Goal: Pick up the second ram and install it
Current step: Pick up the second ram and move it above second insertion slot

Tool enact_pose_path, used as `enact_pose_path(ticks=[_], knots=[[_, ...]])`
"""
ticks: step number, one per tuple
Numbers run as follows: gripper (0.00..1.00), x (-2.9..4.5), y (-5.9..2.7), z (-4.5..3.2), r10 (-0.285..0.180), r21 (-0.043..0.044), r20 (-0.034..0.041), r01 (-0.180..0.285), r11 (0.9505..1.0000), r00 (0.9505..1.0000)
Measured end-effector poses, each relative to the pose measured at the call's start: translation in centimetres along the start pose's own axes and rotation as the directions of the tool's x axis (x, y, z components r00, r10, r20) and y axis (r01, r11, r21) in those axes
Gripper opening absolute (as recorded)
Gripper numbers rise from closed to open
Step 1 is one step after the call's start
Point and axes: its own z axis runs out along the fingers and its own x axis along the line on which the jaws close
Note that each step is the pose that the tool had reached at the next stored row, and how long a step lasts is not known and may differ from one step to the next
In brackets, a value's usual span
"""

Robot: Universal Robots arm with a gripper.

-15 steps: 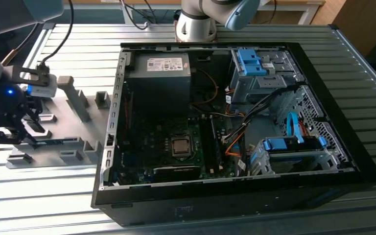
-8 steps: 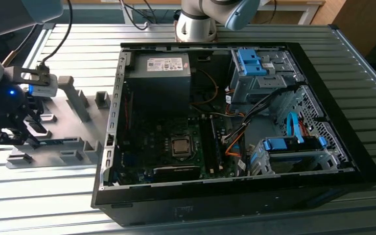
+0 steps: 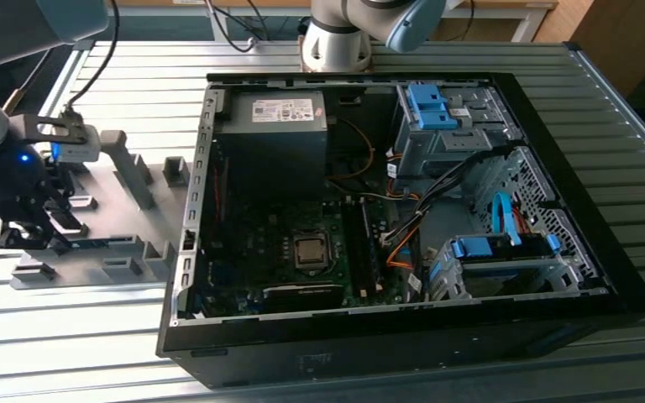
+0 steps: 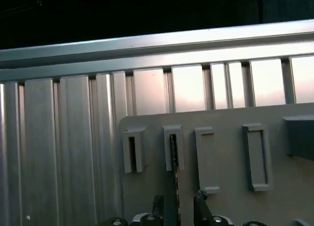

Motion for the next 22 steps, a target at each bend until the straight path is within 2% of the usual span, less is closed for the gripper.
enact_pose_path(ticks=[3,9,14,15,22], knots=[[0.37,0.03,0.0,0.37,-0.031,0.0003,0.0002,0.031,0.9995,0.9995],[0.37,0.06,0.01,1.15,-0.041,0.0004,0.0003,0.041,0.9992,0.9992],[0.36,0.06,0.0,1.31,-0.045,0.0004,0.0005,0.045,0.999,0.999],[0.29,0.06,-0.02,1.35,-0.046,0.0005,0.0005,0.046,0.9989,0.9989],[0.29,0.05,-0.13,1.59,-0.078,0.0004,0.0006,0.078,0.9969,0.9969]])
